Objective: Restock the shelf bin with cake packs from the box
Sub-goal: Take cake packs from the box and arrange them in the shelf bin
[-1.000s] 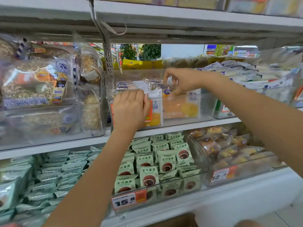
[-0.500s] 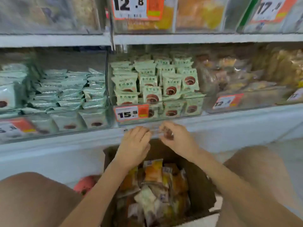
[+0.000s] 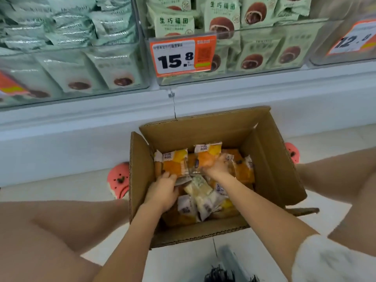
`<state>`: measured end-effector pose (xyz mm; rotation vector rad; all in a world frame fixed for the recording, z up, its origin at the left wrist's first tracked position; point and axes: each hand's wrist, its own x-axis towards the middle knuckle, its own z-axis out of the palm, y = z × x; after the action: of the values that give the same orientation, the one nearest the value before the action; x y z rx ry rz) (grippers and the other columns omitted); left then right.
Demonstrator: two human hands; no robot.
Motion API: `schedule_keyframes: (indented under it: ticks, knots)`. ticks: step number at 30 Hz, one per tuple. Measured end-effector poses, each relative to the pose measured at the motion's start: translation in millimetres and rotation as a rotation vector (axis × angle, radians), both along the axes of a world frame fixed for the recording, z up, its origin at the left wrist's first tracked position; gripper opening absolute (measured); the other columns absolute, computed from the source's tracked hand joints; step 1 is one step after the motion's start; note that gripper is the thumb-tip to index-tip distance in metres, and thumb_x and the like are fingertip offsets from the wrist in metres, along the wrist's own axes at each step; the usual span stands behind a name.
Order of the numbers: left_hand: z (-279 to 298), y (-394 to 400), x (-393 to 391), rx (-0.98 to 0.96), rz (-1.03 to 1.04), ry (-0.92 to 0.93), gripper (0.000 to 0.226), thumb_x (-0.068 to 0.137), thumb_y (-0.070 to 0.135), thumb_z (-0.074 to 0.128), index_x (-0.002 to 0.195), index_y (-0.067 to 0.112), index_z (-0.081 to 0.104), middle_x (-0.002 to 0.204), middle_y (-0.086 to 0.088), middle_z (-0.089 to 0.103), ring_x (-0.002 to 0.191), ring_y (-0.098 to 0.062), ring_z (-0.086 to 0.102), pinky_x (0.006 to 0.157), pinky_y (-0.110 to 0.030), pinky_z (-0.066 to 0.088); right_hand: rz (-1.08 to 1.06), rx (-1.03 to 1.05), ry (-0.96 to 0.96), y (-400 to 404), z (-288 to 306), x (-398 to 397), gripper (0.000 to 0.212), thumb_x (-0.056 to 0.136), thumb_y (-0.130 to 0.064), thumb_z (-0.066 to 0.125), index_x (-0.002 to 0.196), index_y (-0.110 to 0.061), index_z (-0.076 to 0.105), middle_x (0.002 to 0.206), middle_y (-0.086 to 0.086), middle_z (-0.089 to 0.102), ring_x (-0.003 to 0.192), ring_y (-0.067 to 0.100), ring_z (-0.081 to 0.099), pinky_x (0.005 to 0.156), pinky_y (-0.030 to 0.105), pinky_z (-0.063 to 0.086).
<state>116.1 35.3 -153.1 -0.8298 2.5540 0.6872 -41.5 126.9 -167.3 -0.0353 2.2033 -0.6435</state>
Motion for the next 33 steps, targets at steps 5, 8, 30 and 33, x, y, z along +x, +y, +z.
schedule_keyframes:
  ticks: [5, 8, 30, 33]
  knots:
    - [-8, -13, 5, 0.101, 0.098, 0.043, 0.028, 0.095, 0.017, 0.047, 0.123, 0.015, 0.051, 0.131, -0.006, 0.046, 0.113, -0.026, 0.049, 0.089, -0.039, 0.047, -0.096, 0.118, 0.050, -13, -8, 5, 0.107, 0.078, -0.039, 0.074, 0.149, -0.014, -0.001, 0.153, 0.019, 0.019, 0.139, 0.041, 0.021, 0.108, 0.050, 0.030]
    - [-8, -14, -1, 0.170, 0.199, 0.083, 0.020, 0.096, 0.017, 0.048, 0.113, 0.010, 0.055, 0.122, -0.007, 0.050, 0.103, -0.026, 0.053, 0.083, -0.037, 0.047, -0.280, 0.027, -0.115, -19, -13, 3, 0.114, 0.073, -0.035, 0.079, 0.150, -0.010, -0.001, 0.152, 0.018, 0.026, 0.139, 0.038, 0.027, 0.110, 0.046, 0.031]
    - [43, 14, -39, 0.894, 0.431, 0.171, 0.035, 0.073, 0.031, 0.081, 0.102, 0.017, 0.067, 0.104, -0.001, 0.072, 0.097, -0.017, 0.067, 0.086, -0.032, 0.055, -0.182, -0.576, 0.009, 79, 83, 13, 0.051, 0.085, -0.035, 0.066, 0.131, -0.020, 0.047, 0.120, -0.003, 0.056, 0.109, 0.013, 0.057, 0.079, 0.020, 0.051]
    - [54, 29, -44, 0.896, 0.271, 0.157, 0.026, 0.074, 0.027, 0.080, 0.094, 0.018, 0.066, 0.101, -0.002, 0.072, 0.096, -0.016, 0.067, 0.085, -0.030, 0.055, 0.088, -0.565, 0.348, 82, 90, -2, 0.021, 0.092, -0.027, 0.058, 0.110, -0.020, 0.065, 0.104, -0.009, 0.064, 0.099, 0.001, 0.057, 0.081, 0.012, 0.045]
